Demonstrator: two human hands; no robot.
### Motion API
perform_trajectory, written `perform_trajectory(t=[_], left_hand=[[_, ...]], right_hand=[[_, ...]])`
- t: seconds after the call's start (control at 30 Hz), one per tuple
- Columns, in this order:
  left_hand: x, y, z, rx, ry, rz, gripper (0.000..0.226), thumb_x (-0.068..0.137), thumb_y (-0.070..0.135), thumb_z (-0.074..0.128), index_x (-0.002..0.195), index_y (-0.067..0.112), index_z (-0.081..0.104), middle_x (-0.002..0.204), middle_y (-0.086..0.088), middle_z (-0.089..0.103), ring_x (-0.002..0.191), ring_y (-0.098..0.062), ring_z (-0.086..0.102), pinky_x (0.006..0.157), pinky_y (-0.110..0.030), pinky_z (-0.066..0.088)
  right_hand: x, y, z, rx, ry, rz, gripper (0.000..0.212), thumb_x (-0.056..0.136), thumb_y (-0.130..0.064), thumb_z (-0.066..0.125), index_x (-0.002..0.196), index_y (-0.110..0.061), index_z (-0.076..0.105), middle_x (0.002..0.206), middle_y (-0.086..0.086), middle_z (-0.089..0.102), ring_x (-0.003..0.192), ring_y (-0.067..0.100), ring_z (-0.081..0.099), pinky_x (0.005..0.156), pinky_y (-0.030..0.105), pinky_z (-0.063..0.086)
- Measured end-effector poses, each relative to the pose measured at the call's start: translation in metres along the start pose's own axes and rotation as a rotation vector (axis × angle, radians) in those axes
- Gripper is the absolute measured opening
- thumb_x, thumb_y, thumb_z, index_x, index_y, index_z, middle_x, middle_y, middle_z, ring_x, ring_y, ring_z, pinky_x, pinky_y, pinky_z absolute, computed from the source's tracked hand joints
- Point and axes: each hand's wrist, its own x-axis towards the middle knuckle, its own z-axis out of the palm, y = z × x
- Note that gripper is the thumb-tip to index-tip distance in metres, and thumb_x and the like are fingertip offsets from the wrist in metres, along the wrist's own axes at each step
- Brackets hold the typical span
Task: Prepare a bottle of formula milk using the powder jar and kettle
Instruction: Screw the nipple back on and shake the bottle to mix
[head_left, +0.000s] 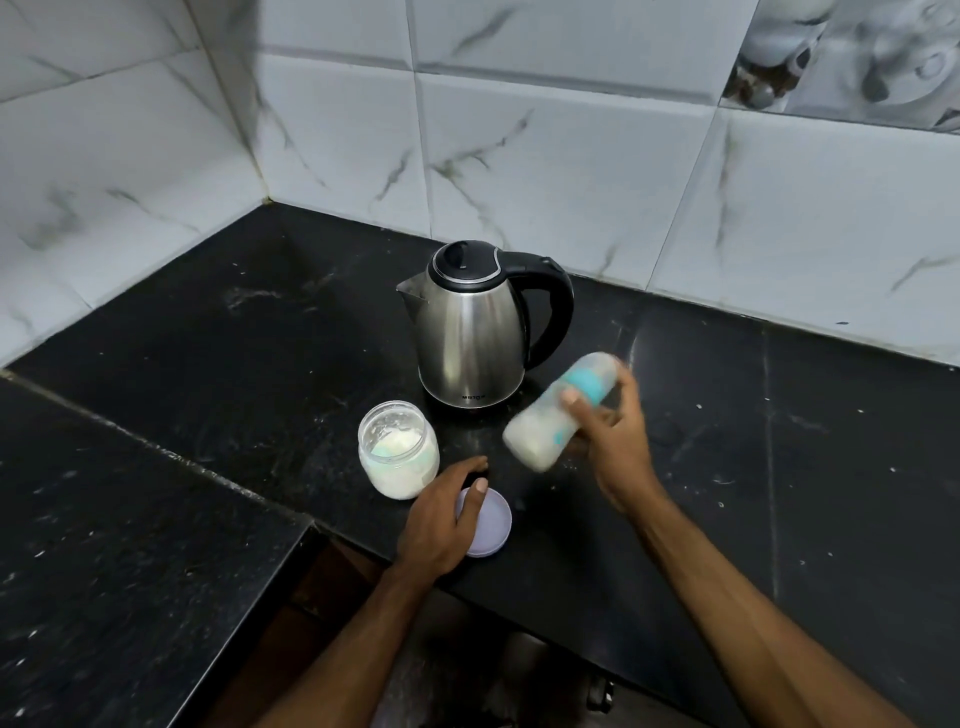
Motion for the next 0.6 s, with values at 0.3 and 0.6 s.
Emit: perform_trajectory(t=[0.3, 0.6], left_hand=[[0.0, -0.002, 0.001, 0.01, 0.004, 0.009, 0.049, 0.096, 0.049, 0.04, 0.13, 0.021, 0.06, 0.125, 0.009, 0.066, 0.115, -0.001, 0.059, 0.101, -0.028, 0.047], [0.001, -0.004, 0.002, -0.001, -0.001, 0.002, 0.048, 0.097, 0.049, 0.041, 0.131, 0.021, 0.06, 0.126, 0.01, 0.066, 0.117, -0.003, 0.06, 0.101, -0.033, 0.048]], right_hand=[[-0.005, 0.0, 0.0, -0.108, -0.103, -0.022, 0.068, 0.082, -0.009, 0.074, 0.135, -0.033, 0.038, 0.112, 0.012, 0.063, 0.089, 0.019, 0.07, 0.066, 0.038, 0.06], [-0.007, 0.003, 0.0, -0.214, -0.232, -0.019, 0.073, 0.081, -0.007, 0.074, 0.136, -0.035, 0.036, 0.118, 0.016, 0.061, 0.094, 0.022, 0.069, 0.067, 0.033, 0.059]])
